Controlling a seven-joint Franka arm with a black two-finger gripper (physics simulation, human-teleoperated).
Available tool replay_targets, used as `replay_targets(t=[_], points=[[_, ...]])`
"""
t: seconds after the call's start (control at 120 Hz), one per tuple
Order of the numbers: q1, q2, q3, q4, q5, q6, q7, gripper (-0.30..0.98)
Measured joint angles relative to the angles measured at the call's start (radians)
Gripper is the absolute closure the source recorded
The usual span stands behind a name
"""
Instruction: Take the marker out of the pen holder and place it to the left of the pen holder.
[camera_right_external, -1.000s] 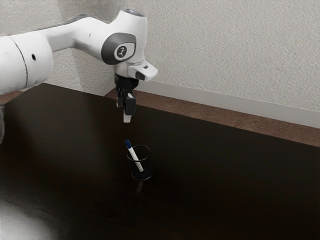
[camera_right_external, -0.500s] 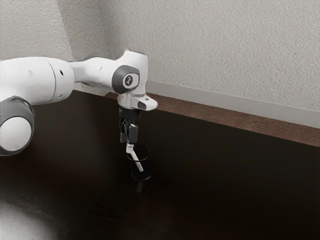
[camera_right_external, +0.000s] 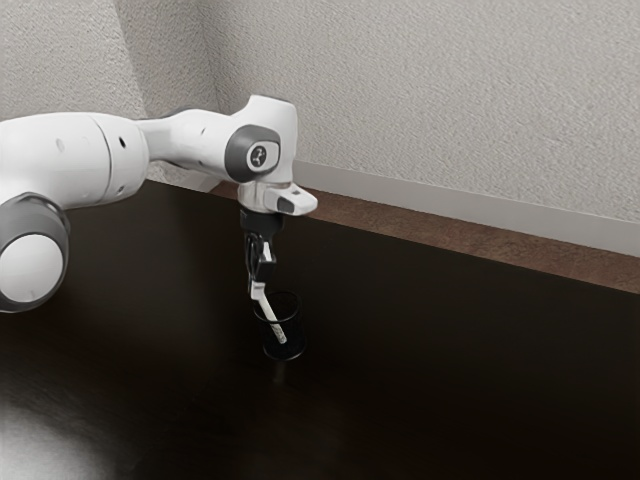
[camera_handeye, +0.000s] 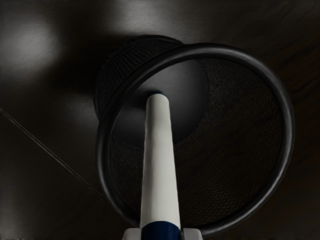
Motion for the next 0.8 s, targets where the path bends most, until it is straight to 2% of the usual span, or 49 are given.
replay_targets(t=[0.233, 0.533, 0.675, 0.8], points=[[-0.001, -0.066, -0.001, -0.013, 0.011, 0.004, -0.005, 0.76], [0.019, -0.26, 0.007, -0.078, 0.019, -0.032, -0.012, 0.78], [0.111, -0.259, 0.009, -0.088, 0.021, -0.051, -0.011, 0.79], [0.162, -0.183, 0.006, -0.09, 0.019, -0.058, -0.009, 0.79]])
